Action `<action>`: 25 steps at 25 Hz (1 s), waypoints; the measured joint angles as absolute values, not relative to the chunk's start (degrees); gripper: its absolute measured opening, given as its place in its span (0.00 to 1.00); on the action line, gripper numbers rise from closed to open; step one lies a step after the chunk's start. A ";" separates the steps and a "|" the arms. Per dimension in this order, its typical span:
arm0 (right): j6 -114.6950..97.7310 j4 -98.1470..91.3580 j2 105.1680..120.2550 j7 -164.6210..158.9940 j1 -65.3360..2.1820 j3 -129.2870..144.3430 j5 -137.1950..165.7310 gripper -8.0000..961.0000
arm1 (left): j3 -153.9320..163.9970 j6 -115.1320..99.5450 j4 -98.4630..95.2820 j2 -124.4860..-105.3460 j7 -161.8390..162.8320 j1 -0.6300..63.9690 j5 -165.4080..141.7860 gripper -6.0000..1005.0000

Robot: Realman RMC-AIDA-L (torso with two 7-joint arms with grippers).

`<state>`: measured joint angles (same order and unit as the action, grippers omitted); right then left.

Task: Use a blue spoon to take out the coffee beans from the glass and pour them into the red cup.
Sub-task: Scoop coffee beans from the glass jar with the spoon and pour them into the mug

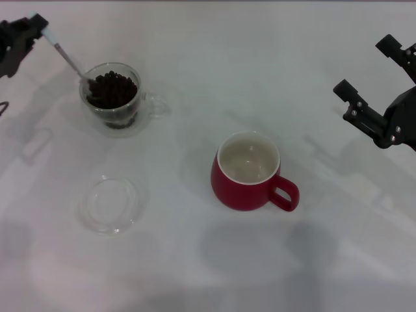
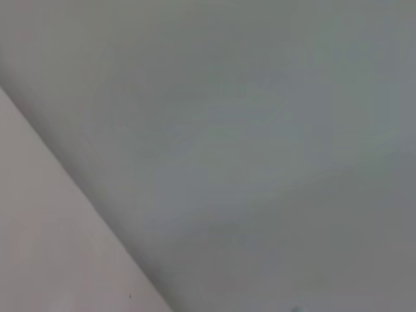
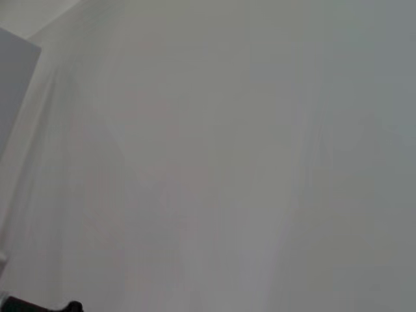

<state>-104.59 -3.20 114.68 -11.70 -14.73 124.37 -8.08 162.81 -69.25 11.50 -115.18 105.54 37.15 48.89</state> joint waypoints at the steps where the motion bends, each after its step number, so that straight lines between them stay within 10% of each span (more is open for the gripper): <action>1: -104.59 -3.18 114.65 -11.70 -14.76 124.37 -8.08 0.88 | 162.81 -70.11 11.50 -115.05 105.54 36.75 49.47 0.13; 25: -103.40 -3.50 114.80 -11.28 -18.26 123.39 -8.08 0.88 | 162.95 -78.59 6.91 -114.99 106.47 41.38 42.32 0.13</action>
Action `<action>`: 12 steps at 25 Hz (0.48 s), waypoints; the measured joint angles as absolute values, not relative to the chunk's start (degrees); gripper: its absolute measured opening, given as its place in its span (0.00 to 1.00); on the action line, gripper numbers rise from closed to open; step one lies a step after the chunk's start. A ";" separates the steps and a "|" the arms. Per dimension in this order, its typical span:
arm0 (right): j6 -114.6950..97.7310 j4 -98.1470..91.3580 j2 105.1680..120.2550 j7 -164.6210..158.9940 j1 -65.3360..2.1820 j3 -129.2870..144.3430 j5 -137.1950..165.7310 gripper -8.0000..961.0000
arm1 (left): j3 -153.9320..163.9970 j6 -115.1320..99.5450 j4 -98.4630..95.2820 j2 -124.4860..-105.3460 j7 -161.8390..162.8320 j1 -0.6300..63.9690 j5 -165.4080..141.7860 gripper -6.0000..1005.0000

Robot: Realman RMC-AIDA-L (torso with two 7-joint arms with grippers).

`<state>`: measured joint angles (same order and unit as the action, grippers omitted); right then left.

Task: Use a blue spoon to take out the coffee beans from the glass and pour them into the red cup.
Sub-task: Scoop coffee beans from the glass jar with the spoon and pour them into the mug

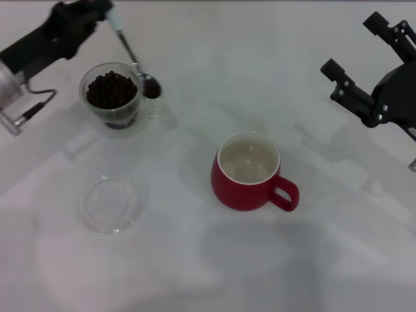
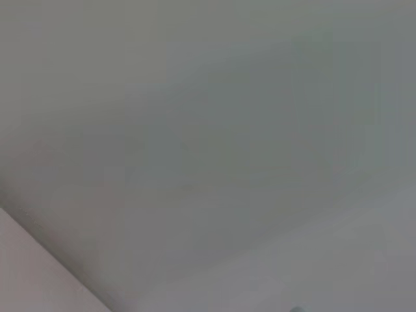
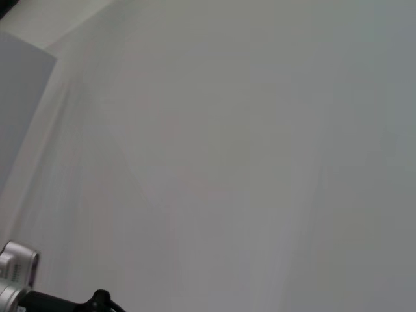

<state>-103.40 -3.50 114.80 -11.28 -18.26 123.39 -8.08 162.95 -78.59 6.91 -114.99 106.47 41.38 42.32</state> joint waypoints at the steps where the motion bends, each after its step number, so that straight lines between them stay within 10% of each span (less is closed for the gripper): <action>1: -103.25 -3.58 114.79 -11.16 -18.32 123.14 -8.08 0.88 | 162.95 -78.63 6.61 -115.00 106.49 41.81 41.82 0.13; 12: -103.09 -3.69 114.95 -10.90 -17.98 122.09 -8.09 0.88 | 162.95 -77.86 4.86 -117.13 105.87 47.52 35.02 0.13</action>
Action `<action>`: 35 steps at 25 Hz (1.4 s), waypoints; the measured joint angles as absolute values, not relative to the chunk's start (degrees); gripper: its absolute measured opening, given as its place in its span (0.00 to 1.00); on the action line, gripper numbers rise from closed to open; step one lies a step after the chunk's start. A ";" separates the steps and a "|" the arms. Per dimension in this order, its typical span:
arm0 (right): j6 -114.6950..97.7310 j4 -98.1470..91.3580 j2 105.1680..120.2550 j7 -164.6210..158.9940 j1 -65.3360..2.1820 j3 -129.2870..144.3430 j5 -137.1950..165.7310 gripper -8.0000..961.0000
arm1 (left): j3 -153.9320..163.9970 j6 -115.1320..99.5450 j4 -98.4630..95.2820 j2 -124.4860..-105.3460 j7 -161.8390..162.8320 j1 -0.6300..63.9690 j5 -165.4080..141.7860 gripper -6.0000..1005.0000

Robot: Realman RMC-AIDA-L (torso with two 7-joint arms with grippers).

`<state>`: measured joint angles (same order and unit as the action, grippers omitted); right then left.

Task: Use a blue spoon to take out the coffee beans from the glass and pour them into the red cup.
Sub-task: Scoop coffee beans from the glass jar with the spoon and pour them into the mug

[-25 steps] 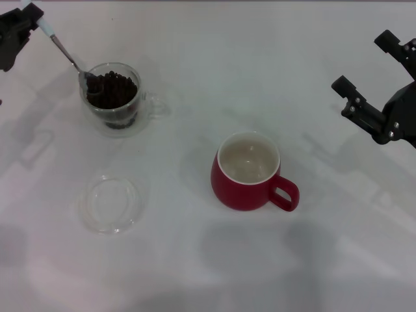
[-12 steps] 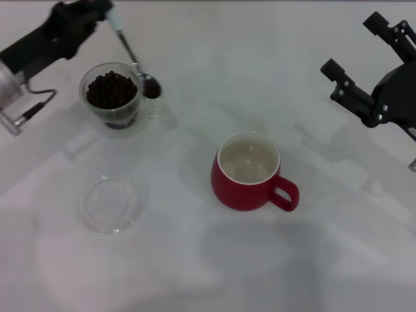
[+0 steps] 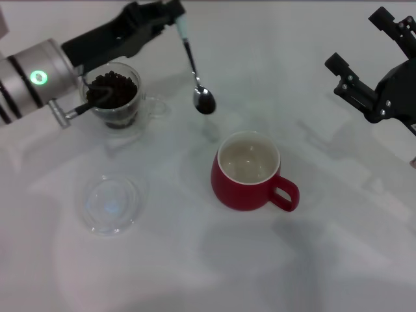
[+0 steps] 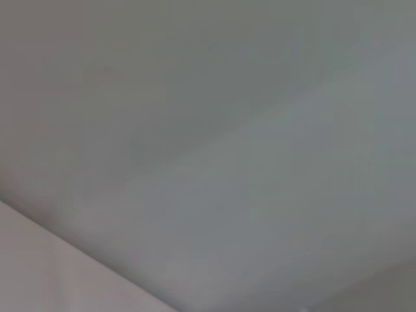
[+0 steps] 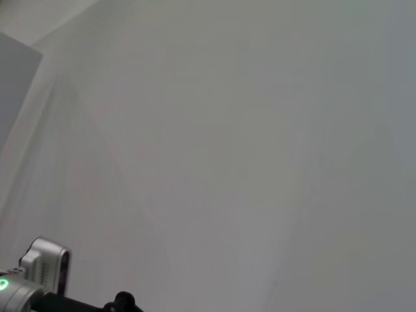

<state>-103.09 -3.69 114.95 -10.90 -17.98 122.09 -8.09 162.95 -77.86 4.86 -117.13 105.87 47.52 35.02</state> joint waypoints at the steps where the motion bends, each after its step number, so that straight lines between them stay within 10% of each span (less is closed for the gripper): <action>1: -103.08 -3.67 114.96 -10.90 -17.92 122.07 -8.08 0.88 | 162.95 -77.84 4.85 -117.38 105.53 47.92 34.51 0.13; 35: -101.09 -3.69 114.96 -11.25 -16.63 121.99 -8.00 0.88 | 162.95 -72.42 -2.73 -118.67 70.52 57.25 17.24 0.13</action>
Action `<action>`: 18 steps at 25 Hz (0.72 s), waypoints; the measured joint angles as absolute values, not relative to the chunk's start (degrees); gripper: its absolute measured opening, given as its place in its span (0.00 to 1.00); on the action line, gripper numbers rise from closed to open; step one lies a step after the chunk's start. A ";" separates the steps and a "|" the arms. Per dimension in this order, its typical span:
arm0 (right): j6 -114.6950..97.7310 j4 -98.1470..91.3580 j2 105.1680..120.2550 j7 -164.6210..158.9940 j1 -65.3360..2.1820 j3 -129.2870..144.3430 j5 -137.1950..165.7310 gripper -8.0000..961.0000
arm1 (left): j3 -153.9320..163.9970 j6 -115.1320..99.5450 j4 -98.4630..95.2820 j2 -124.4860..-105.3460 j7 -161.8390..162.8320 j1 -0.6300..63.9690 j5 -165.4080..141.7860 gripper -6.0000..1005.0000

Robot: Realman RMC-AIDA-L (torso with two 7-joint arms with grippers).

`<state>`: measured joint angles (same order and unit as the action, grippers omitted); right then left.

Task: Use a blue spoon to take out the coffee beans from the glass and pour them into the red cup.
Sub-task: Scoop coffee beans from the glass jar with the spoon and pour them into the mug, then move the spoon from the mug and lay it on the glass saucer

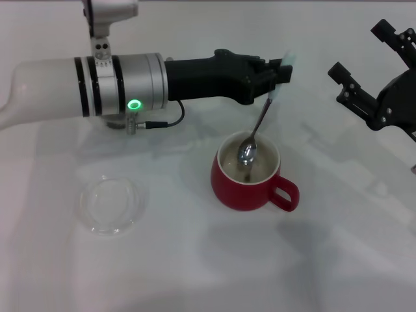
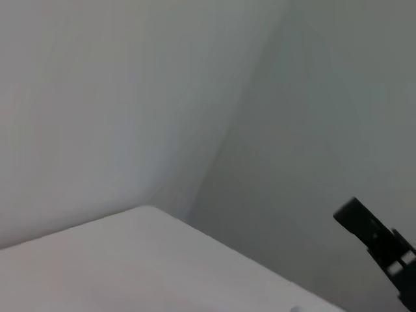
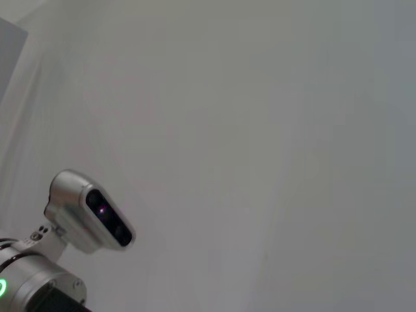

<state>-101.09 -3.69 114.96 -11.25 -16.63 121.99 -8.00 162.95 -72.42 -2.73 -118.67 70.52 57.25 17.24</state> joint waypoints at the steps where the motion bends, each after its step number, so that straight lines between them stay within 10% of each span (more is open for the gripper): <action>1: -101.00 -3.69 114.96 -11.25 -16.62 121.99 -8.00 0.88 | 162.95 -72.42 -2.75 -118.67 70.07 57.41 17.07 0.13; 18: -100.65 -3.69 115.04 -11.34 -16.72 122.00 -9.71 0.88 | 162.23 -91.68 6.81 -114.97 80.46 50.45 28.99 0.13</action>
